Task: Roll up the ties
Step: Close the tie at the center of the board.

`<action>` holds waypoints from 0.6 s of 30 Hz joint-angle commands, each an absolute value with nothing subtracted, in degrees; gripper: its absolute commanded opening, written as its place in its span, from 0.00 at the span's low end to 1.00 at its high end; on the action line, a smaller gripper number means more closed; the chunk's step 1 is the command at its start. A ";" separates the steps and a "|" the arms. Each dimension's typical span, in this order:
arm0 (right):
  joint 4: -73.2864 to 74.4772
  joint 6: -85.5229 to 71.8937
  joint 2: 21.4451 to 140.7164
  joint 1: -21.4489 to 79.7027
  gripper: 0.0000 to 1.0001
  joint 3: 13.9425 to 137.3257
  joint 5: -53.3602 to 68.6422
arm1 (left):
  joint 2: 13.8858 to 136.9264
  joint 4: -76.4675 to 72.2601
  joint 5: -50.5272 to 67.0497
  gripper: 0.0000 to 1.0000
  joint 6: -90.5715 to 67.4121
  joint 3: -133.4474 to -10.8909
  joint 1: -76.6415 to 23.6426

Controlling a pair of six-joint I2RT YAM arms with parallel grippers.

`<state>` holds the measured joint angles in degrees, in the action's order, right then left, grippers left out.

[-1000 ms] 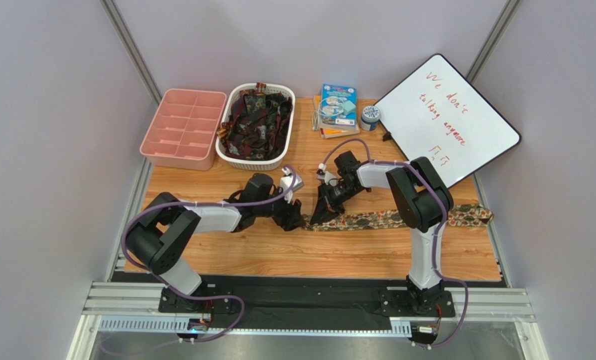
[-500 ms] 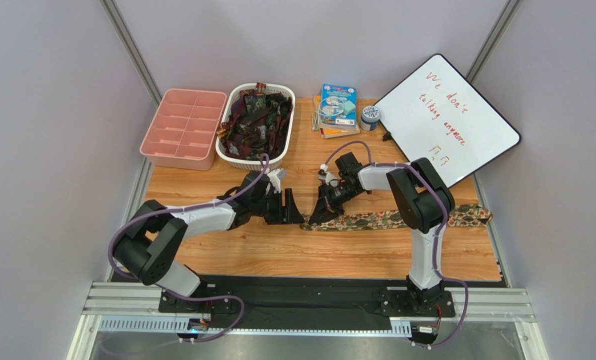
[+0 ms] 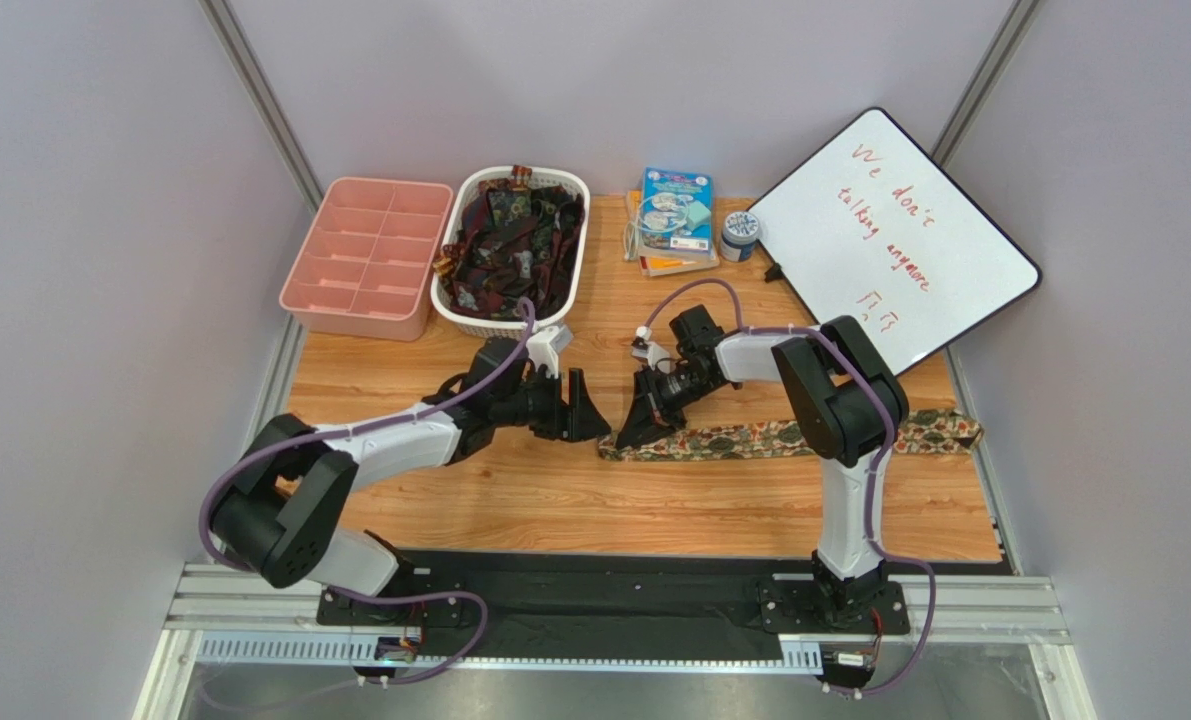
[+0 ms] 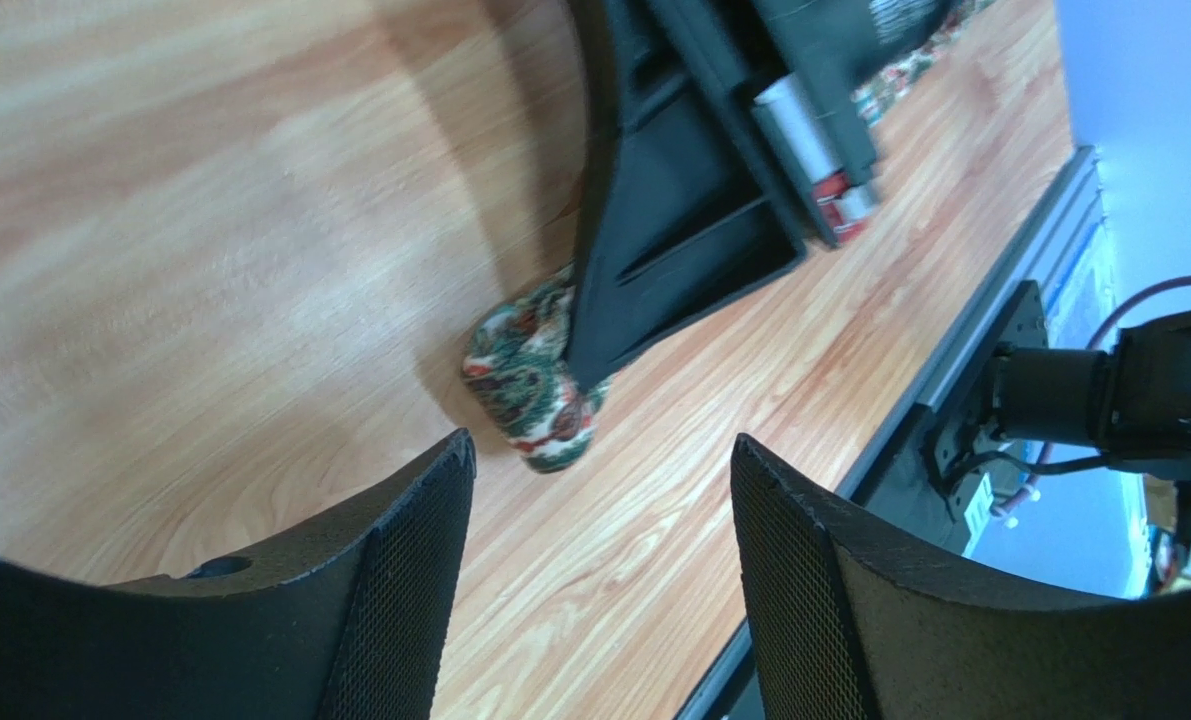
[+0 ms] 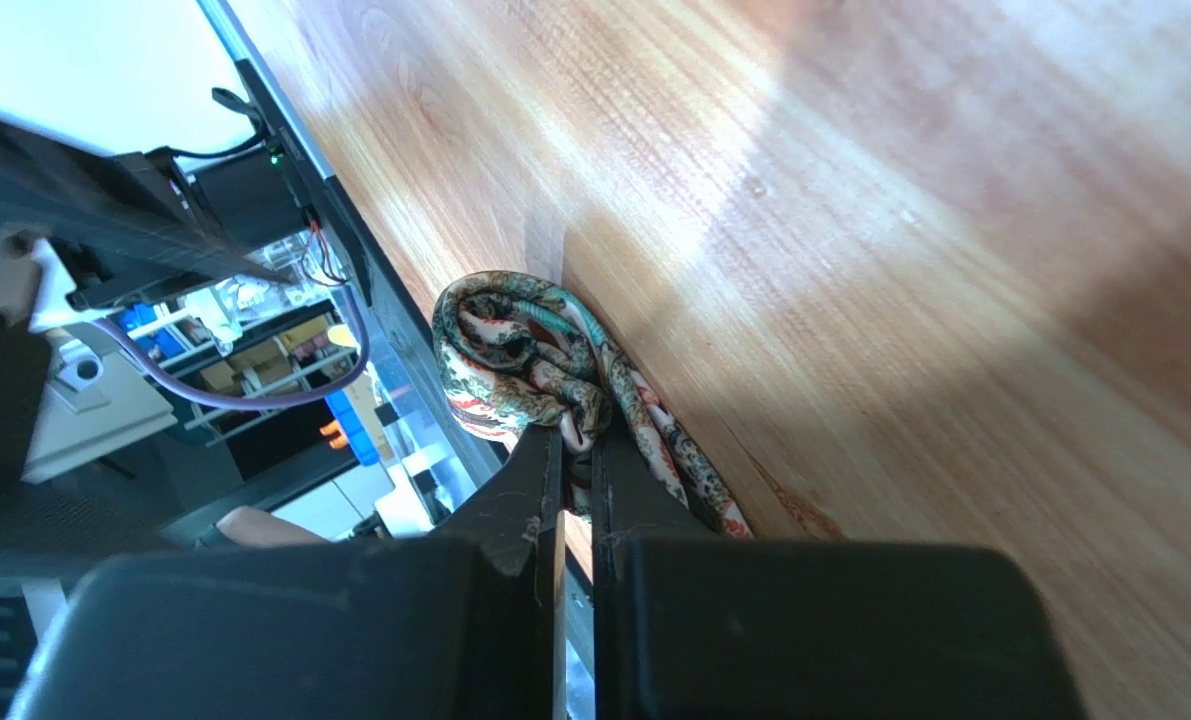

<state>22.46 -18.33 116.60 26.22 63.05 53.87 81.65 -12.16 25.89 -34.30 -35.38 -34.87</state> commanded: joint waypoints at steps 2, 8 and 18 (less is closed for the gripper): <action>20.39 -14.23 118.57 26.63 0.00 60.03 44.65 | 88.14 -16.79 26.89 0.67 -41.47 -33.57 -34.80; 19.95 -14.50 117.42 26.72 0.03 60.82 43.68 | 91.40 -16.26 26.37 0.66 -43.68 -35.24 -34.80; 17.23 -15.82 114.17 27.77 0.09 59.42 41.22 | 95.80 -16.43 26.63 0.50 -47.11 -36.73 -34.80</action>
